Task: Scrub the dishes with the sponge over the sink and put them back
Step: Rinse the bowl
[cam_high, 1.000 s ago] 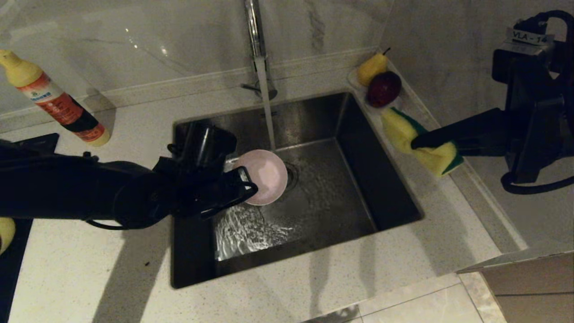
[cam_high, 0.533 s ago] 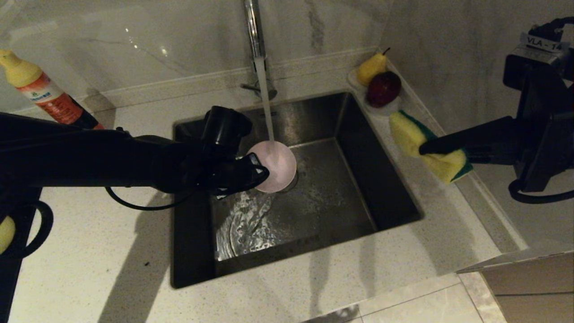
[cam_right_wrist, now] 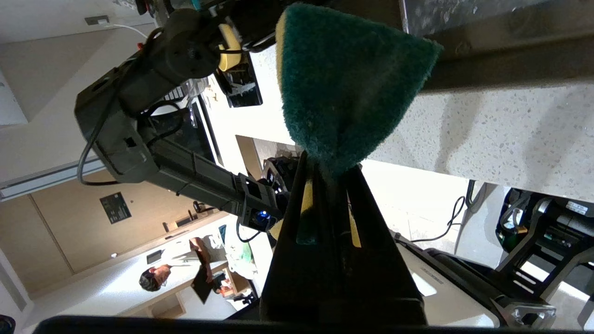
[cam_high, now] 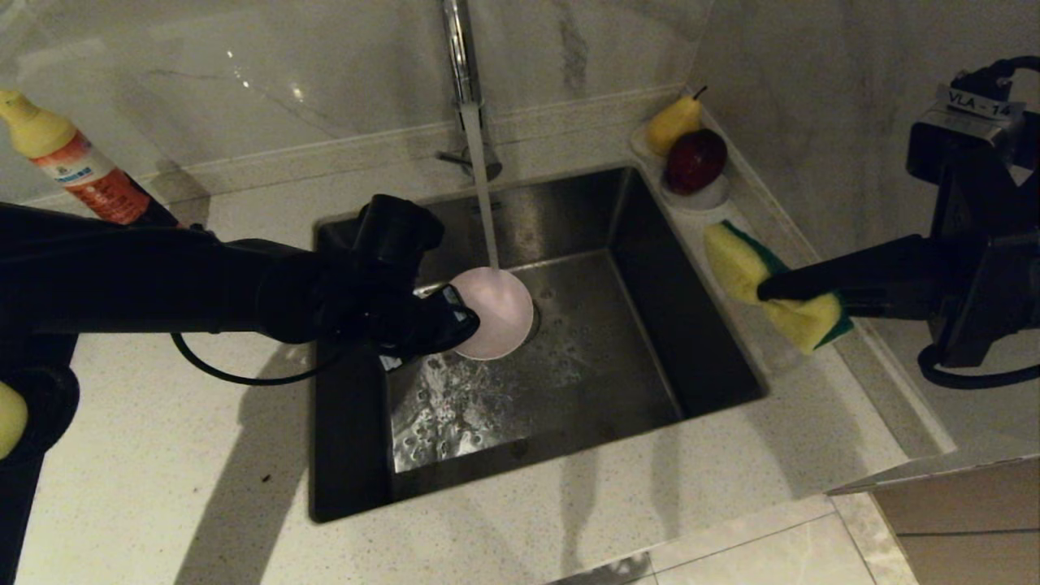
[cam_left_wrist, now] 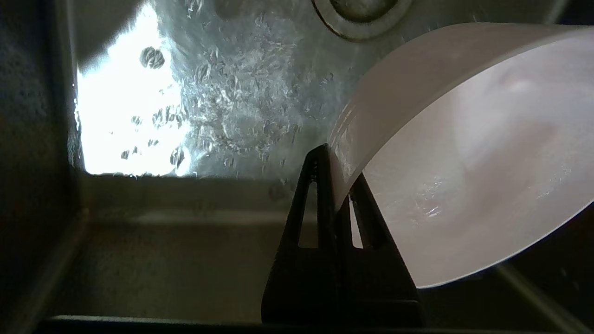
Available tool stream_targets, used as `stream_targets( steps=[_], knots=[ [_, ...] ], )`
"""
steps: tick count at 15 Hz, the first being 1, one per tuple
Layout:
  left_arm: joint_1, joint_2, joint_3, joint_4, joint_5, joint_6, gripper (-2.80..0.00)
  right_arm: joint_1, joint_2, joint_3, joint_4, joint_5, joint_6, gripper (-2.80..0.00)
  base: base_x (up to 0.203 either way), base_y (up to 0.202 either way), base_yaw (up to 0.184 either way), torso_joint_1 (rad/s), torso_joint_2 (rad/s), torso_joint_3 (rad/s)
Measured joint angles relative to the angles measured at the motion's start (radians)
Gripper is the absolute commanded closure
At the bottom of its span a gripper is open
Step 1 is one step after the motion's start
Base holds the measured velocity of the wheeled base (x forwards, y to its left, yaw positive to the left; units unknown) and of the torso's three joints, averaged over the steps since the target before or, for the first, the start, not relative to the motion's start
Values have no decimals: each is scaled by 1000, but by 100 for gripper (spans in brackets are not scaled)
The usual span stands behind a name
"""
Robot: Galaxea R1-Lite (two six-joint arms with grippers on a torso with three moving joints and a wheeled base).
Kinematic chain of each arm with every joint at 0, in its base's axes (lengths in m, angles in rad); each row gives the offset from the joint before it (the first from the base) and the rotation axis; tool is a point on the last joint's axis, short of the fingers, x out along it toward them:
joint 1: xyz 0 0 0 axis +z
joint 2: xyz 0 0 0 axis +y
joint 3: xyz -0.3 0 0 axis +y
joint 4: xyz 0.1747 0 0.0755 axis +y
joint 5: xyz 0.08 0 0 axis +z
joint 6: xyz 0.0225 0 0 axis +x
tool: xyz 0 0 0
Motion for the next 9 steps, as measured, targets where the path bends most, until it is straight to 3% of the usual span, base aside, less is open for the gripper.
stream_targets(
  steps=[5, 9],
  knots=[
    [1, -23, 30, 5, -51, 0, 0, 0, 0, -3, 0, 16, 0, 0, 0, 0, 0, 0, 0, 0],
    [1, -30, 36, 10, -53, 0, 0, 0, 1, -1, -1, 16, 0, 0, 0, 0, 0, 0, 0, 0]
  ],
)
